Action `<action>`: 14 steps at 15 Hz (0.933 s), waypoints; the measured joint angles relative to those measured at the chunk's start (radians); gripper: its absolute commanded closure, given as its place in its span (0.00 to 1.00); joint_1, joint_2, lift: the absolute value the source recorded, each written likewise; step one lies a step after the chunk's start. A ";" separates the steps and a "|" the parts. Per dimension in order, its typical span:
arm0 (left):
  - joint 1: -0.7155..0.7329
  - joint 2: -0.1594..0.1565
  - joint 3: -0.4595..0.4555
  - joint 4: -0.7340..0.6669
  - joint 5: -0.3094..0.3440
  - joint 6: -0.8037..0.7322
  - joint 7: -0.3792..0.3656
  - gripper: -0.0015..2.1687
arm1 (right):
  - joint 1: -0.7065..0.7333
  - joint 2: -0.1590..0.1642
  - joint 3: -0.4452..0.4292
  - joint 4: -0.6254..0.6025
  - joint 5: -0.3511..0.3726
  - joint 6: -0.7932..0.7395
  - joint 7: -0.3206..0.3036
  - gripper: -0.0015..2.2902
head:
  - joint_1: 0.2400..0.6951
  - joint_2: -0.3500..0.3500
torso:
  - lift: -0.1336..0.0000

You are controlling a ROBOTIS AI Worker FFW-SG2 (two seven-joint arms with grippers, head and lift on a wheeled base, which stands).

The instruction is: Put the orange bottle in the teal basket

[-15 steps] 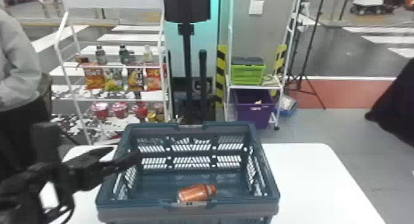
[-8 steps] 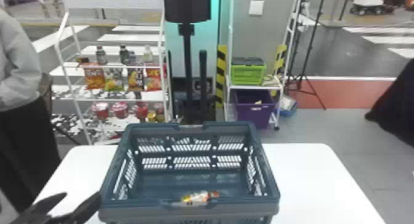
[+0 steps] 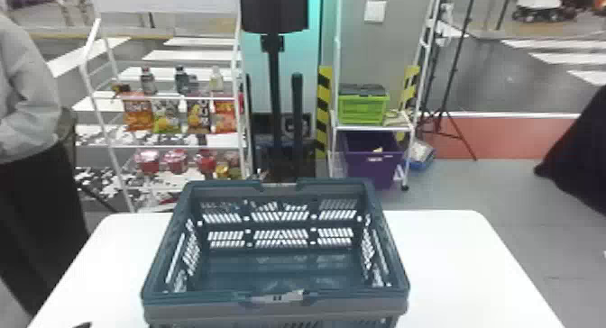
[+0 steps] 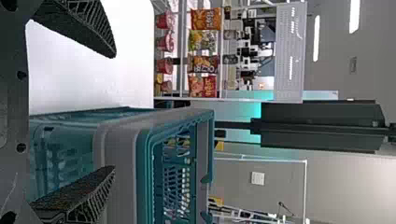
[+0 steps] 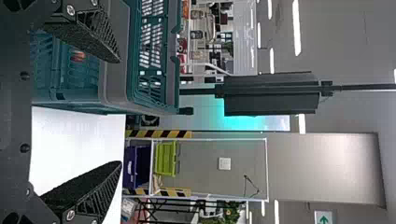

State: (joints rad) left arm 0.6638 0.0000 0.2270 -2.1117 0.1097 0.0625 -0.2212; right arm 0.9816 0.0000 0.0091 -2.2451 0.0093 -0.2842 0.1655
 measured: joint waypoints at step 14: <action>0.152 0.000 -0.128 -0.015 0.003 -0.269 0.168 0.01 | -0.022 0.000 0.081 0.008 0.061 0.046 -0.017 0.05 | 0.57 0.50 | 1.00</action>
State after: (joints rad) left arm 0.8158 0.0000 0.0995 -2.1269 0.1128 -0.2069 -0.0534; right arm 0.9596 0.0000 0.0906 -2.2373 0.0704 -0.2379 0.1488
